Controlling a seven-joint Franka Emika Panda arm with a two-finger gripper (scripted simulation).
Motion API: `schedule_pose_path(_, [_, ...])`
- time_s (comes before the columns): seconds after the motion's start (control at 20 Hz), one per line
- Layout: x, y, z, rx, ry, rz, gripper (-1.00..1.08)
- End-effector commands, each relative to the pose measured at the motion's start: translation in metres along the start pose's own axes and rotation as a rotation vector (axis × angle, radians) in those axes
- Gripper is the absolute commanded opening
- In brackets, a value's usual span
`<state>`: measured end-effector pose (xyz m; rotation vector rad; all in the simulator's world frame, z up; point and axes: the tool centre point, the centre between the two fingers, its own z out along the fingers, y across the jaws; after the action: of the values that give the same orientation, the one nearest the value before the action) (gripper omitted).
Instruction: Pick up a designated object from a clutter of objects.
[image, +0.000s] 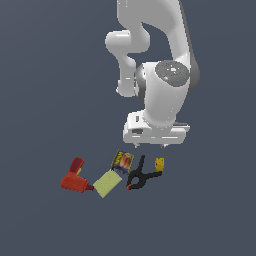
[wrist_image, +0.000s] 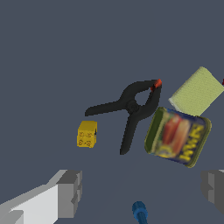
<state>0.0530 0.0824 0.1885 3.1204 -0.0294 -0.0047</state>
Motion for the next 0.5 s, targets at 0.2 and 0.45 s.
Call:
schedule_pose_path(0.2, [0.006,-0.039,0.063,0.011,0.002,0.044,1.0])
schedule_pose_path(0.45, [0.004,-0.058,0.095,0.017,0.002,0.066,1.0])
